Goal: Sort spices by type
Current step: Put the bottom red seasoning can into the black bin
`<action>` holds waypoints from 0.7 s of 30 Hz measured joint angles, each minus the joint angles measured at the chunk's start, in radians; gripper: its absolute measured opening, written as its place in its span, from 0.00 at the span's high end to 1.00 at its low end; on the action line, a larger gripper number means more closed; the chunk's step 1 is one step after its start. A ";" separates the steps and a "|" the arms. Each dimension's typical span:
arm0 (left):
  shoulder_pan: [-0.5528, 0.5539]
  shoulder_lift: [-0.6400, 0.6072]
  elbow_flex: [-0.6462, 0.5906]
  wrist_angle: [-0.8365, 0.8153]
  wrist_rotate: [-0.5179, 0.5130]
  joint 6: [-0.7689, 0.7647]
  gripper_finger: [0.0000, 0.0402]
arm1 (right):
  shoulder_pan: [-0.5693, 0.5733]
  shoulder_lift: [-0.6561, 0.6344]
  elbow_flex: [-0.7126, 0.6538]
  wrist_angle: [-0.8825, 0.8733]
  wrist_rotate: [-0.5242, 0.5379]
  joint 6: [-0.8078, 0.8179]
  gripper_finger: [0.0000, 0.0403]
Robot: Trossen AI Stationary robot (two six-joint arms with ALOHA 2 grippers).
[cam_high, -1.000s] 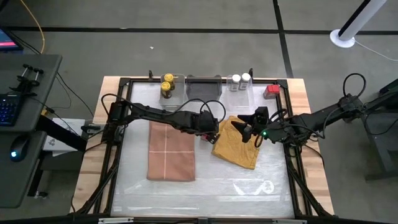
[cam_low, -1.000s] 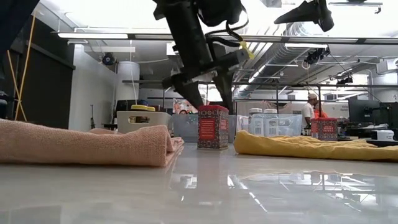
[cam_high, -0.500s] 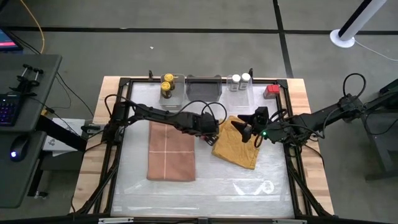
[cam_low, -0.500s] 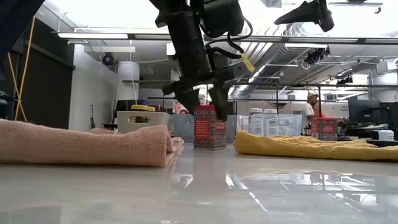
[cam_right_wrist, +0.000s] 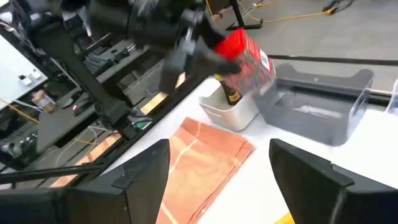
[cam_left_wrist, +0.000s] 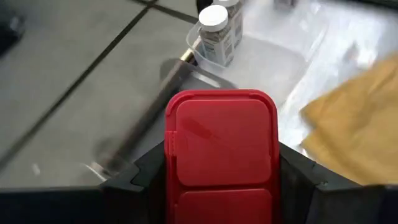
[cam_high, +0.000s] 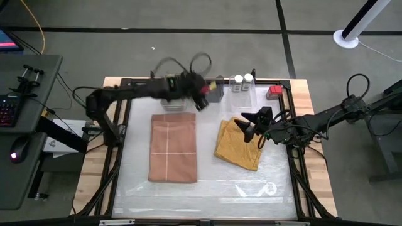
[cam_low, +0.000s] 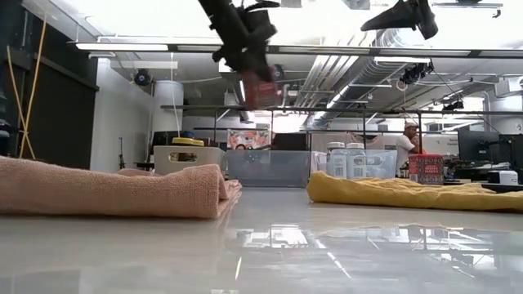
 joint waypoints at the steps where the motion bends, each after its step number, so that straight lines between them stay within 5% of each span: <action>1: 0.042 -0.004 0.001 0.002 0.054 0.086 0.54 | -0.003 0.000 0.000 0.000 0.001 -0.007 0.33; 4: 0.170 0.009 -0.002 -0.013 0.235 0.287 0.54 | -0.022 0.000 0.000 -0.005 0.002 -0.007 0.33; 8: 0.325 0.054 -0.003 0.009 0.349 0.375 0.54 | -0.057 0.000 0.000 0.004 0.003 0.012 0.33; 15: 0.434 0.111 -0.003 0.072 0.475 0.058 0.54 | -0.127 0.000 0.000 0.004 0.066 0.108 0.33; 21: 0.383 0.120 -0.003 0.119 0.390 -0.144 0.54 | -0.193 0.000 0.000 0.004 0.085 0.126 0.33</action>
